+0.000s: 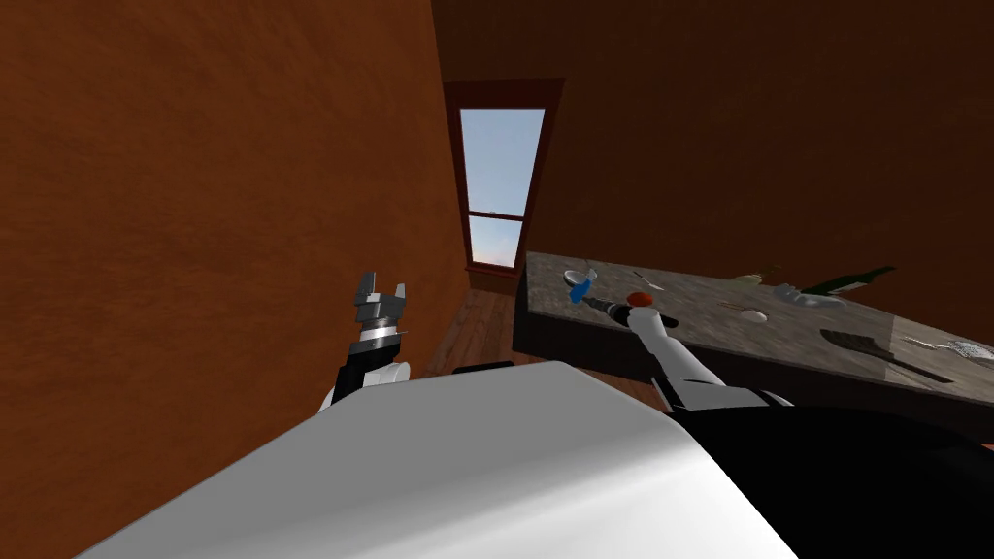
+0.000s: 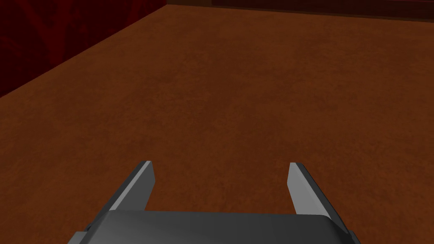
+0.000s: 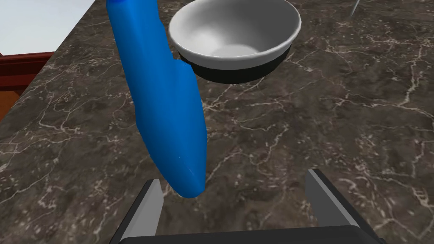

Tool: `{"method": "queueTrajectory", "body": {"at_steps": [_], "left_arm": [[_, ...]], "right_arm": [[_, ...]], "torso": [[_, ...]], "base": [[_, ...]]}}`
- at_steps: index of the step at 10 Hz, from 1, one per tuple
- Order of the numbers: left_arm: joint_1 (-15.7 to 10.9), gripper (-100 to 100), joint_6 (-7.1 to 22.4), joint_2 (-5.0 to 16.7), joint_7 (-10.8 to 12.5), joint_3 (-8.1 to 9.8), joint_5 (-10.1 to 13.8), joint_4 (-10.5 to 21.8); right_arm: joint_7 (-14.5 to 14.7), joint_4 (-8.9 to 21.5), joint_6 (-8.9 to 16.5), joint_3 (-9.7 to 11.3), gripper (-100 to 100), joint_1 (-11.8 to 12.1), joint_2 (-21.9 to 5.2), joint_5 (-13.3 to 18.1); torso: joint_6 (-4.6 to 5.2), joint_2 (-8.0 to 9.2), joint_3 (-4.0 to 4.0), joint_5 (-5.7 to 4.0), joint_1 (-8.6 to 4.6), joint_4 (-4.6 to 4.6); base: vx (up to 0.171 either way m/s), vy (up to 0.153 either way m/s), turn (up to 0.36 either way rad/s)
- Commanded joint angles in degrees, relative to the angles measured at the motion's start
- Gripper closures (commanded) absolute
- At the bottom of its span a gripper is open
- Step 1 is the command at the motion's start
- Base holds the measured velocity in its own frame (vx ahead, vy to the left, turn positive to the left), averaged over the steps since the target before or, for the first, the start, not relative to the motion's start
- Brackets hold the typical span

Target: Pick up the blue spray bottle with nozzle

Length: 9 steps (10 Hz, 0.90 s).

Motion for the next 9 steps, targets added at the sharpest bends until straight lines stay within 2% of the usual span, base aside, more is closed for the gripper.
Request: {"method": "queueTrajectory", "body": {"at_steps": [1,2,3,4,6,7,8,9], "left_arm": [[0.00,0,0.00,0.00,0.00,0.00,0.00,0.00],[0.00,0,0.00,0.00,0.00,0.00,0.00,0.00],[0.02,0,0.00,0.00,0.00,0.01,0.00,0.00],[0.02,0,0.00,0.00,0.00,0.01,0.00,0.00],[0.00,0,0.00,0.00,0.00,0.00,0.00,0.00],[-0.01,0,0.00,0.00,0.00,0.00,0.00,0.00],[-0.01,0,0.00,0.00,0.00,0.00,0.00,0.00],[-0.01,0,0.00,0.00,0.00,0.00,0.00,0.00]], "right_arm": [[-1.71,-0.37,-0.27,0.64,-100,-1.86,-0.63,0.86],[-2.46,1.94,2.50,2.69,-100,-3.56,-1.63,3.49],[-2.46,2.21,3.20,2.69,-100,-5.62,-1.63,5.05],[-2.46,2.21,3.20,2.69,-100,-7.04,-1.63,6.40],[-2.46,2.21,3.20,2.69,-100,-9.82,-1.63,6.40],[-2.83,2.05,3.03,2.97,-100,-9.12,-1.59,6.67],[-2.98,2.00,2.98,3.02,100,-9.26,-1.59,6.75],[-2.97,2.01,2.98,3.01,100,-9.24,-1.59,6.74]], "torso": [[0.00,0.00,0.00,0.00,0.00,0.00],[0.00,0.09,0.05,-0.01,-0.05,0.02],[0.12,-0.05,-0.02,-0.01,0.01,-0.01],[0.10,-0.14,-0.07,0.02,0.11,-0.03],[0.00,0.06,0.03,0.00,0.01,0.01],[-0.01,0.13,0.08,-0.01,-0.06,0.03],[0.01,0.15,0.09,-0.03,-0.09,0.03],[0.01,0.14,0.08,-0.03,-0.09,0.03]], "base": [[0.001,-0.003,0.040],[0.071,0.028,-0.321],[0.101,0.058,-0.443],[0.052,0.046,-0.257],[-0.005,0.010,-0.029],[-0.006,-0.003,0.007],[0.000,0.000,0.000],[0.000,0.000,0.000]]}}
